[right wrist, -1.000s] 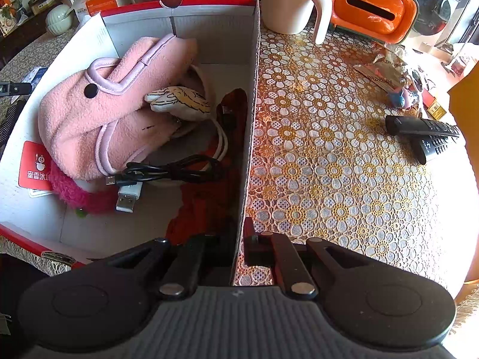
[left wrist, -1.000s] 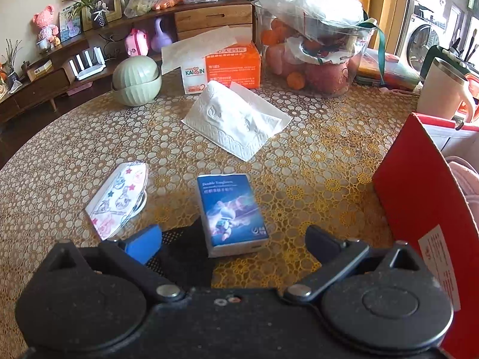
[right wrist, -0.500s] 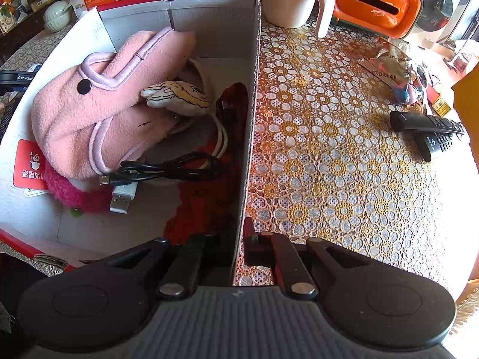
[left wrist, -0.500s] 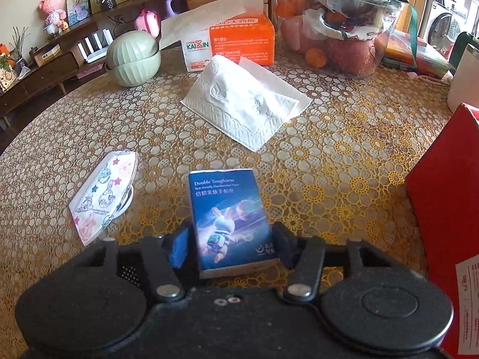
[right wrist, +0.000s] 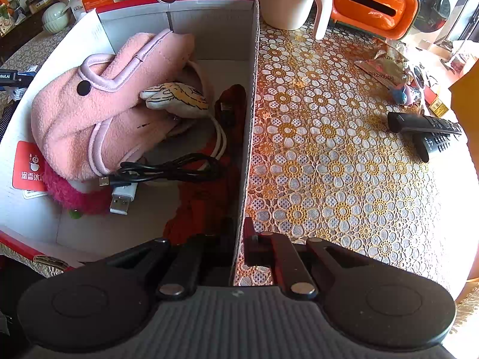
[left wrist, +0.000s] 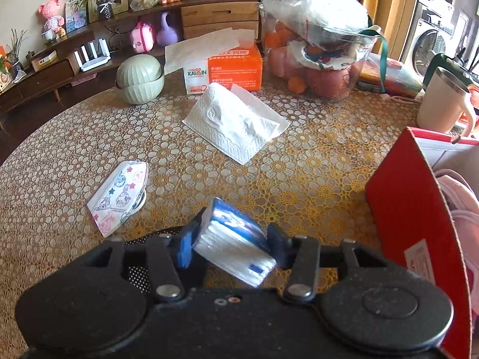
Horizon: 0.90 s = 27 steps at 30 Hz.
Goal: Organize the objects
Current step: 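Close the left gripper on the blue tissue pack and lift it, then carry the tissue pack over the shoebox and lower it inside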
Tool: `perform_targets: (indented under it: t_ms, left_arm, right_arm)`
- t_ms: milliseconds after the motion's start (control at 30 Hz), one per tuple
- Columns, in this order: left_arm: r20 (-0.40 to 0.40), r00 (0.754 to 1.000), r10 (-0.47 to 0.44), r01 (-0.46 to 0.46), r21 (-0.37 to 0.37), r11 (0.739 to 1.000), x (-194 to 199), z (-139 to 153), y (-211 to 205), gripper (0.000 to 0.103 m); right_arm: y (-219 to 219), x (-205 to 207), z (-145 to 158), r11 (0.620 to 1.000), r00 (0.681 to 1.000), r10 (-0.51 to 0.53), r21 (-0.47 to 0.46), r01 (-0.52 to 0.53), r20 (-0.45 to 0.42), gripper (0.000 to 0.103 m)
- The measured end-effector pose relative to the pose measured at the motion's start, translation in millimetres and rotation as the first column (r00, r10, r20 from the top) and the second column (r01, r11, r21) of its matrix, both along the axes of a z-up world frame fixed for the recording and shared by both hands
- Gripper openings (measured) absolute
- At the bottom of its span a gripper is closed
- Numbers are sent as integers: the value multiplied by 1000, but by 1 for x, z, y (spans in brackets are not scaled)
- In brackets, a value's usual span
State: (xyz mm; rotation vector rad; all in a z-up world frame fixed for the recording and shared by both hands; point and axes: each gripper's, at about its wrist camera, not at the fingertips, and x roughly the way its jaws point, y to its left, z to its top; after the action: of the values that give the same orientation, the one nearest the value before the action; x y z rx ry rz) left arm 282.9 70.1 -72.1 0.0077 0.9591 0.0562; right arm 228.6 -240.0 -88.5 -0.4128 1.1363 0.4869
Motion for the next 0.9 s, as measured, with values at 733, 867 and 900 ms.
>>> perform_targets:
  t_ms: [733,867,900]
  left_arm:
    - [83,966,-243,252,-117,961,-84,82,-83,46]
    - [102,947,-305,317,-129,940,-87,91,-110,46]
    - [107,942,-319,331,-133,934,-87,92,-116,46]
  right_arm:
    - [2,-1,-2,1000,1000,3,-3,-3,27,5]
    - [-1,-2,3,1000,1000,8,14,-8,24,5]
    - [-1,-2,5,1000,1000,11,17,-11,27,5]
